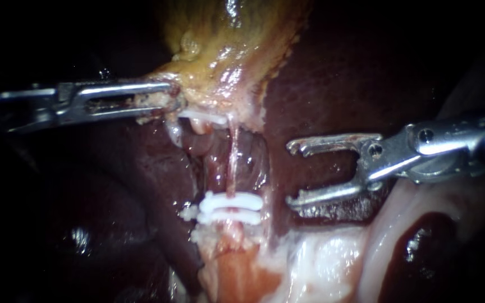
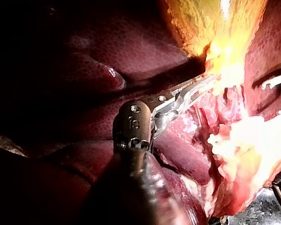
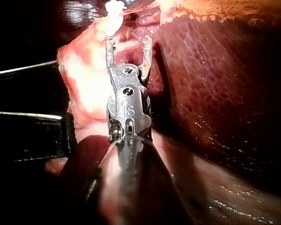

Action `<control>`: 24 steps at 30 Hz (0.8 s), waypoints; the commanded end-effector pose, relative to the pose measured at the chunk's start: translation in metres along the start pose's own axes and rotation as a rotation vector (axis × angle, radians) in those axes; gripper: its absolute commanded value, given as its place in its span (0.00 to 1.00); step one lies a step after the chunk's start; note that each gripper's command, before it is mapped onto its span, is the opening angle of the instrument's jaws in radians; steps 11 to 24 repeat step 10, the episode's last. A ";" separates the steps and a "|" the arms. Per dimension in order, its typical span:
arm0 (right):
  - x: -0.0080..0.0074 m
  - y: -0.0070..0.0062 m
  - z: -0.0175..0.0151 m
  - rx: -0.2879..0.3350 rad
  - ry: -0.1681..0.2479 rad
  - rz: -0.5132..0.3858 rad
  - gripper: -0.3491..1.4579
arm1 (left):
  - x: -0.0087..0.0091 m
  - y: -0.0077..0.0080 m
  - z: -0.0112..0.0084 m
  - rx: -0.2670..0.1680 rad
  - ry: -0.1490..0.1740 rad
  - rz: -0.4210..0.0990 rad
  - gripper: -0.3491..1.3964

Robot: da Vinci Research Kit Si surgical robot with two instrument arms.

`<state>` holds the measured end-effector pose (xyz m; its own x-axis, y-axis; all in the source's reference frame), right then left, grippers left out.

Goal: Going back second clip right tube

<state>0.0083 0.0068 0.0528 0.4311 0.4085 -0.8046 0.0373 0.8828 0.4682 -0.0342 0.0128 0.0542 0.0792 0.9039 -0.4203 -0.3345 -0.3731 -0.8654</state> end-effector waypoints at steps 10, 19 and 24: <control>0.0000 0.0000 0.0000 0.000 0.000 0.000 0.47 | -0.0001 -0.0003 0.0001 -0.005 -0.002 0.004 0.00; 0.0000 0.0000 0.0000 0.000 0.000 0.000 0.47 | -0.0001 -0.0003 0.0001 -0.005 -0.002 0.004 0.00; 0.0000 0.0000 0.0000 0.000 0.000 0.000 0.47 | -0.0001 -0.0003 0.0001 -0.005 -0.002 0.004 0.00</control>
